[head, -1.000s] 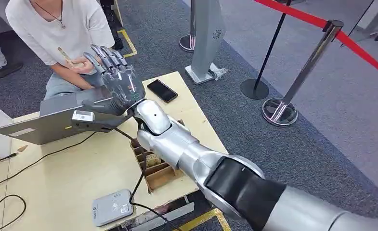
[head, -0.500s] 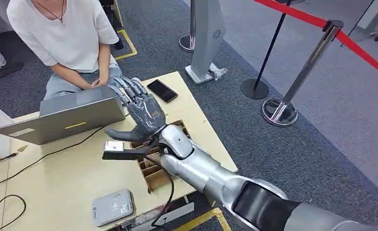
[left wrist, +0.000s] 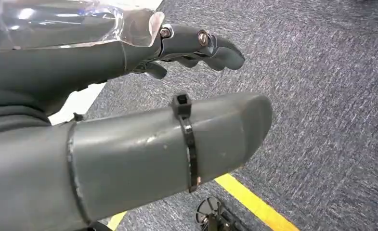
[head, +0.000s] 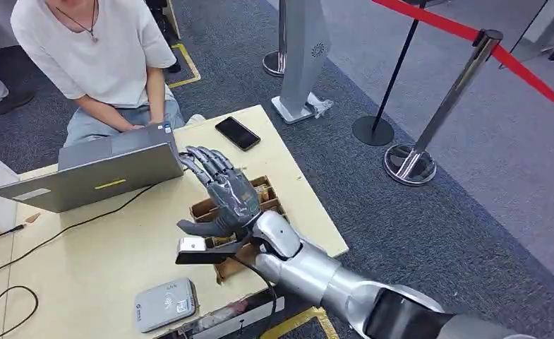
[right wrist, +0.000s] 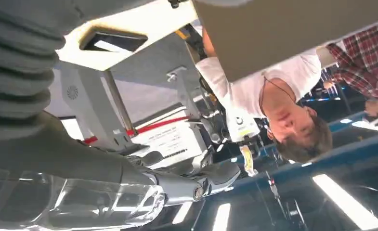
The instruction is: Pass the card to the sensor for recognition and then transmit it.
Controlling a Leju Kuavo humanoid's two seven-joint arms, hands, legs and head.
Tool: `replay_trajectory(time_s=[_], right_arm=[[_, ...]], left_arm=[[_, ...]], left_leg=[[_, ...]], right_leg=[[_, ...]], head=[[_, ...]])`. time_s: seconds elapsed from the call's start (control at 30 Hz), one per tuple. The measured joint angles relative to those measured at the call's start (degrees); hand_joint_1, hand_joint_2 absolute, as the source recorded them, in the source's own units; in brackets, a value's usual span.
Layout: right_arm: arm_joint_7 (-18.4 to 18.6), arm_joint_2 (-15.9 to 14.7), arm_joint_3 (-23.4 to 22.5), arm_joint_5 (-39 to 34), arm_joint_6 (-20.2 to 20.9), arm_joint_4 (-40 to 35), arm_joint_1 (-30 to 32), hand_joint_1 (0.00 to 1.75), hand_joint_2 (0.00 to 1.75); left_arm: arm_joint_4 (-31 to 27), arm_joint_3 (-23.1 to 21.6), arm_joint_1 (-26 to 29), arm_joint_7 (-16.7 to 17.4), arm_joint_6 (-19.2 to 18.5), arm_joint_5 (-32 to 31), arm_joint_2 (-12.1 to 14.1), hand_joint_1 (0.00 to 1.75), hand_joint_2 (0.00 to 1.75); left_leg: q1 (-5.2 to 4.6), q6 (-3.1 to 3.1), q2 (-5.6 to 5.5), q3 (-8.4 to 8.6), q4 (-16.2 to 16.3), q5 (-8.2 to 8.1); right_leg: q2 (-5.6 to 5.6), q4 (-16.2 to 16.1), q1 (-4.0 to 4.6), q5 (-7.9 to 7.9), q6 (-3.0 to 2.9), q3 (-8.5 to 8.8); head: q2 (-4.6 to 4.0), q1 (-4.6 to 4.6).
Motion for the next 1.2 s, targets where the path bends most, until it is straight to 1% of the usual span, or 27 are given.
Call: replay_trajectory(time_s=[0.27,0.4,0.53,0.73,0.9,1.07,1.2], right_arm=[[0.39,-0.50,0.13,0.09,0.22,-1.14,0.89,0.00,1.75],[0.68,-1.29,0.15,0.00,2.67,-2.71,1.57,0.00,1.75],[1.73,-2.58,0.15,-0.68,7.72,-4.72,2.35,0.00,1.75],[2.93,-4.72,0.15,-4.59,16.34,-7.52,2.61,0.00,1.75],[3.74,-6.01,0.15,-6.69,21.62,-9.88,2.88,0.00,1.75],[5.05,-7.41,0.13,-7.56,25.29,-11.89,2.76,0.00,1.75],[6.43,-8.46,0.11,-7.21,26.36,-13.01,2.72,0.00,1.75]], left_arm=[[0.00,0.35,-0.02,-0.24,0.04,0.26,-0.06,0.00,0.00],[0.00,0.35,-0.01,-0.63,0.00,0.26,-0.04,0.00,0.00],[0.00,0.37,-0.01,-0.90,0.00,0.26,-0.04,0.00,0.00],[0.00,0.39,-0.01,-1.09,0.00,0.28,0.00,0.00,0.00],[0.00,0.46,-0.01,-1.09,0.00,0.52,0.02,0.00,0.00],[0.00,0.59,-0.01,-1.09,-0.04,0.70,0.02,0.00,0.00],[0.00,0.66,0.00,-1.18,-0.15,0.68,0.02,0.00,0.00]], left_leg=[[0.00,0.00,0.00,0.00,0.00,0.00],[0.00,0.00,0.00,0.00,0.00,0.00],[0.00,0.00,0.00,-0.01,0.00,0.00],[0.00,0.00,0.00,0.00,0.00,0.00],[0.00,0.00,0.00,0.00,0.00,0.00],[0.00,0.00,0.00,-0.01,0.00,0.00],[0.00,0.00,0.00,-0.01,0.00,0.00]], right_leg=[[0.00,0.00,0.00,0.00,0.00,0.01],[0.00,0.00,0.00,0.00,0.00,0.01],[0.00,0.00,0.00,0.00,0.00,0.00],[0.00,0.00,0.00,0.00,0.00,0.00],[0.00,0.00,0.00,0.00,0.00,0.01],[0.00,0.00,0.00,0.00,0.00,0.01],[-0.01,0.00,0.00,0.00,0.00,0.01]], head=[[0.00,0.00],[0.00,-0.02],[0.00,0.00],[0.00,0.00],[0.00,-0.02],[0.00,0.00],[0.00,-0.02]])
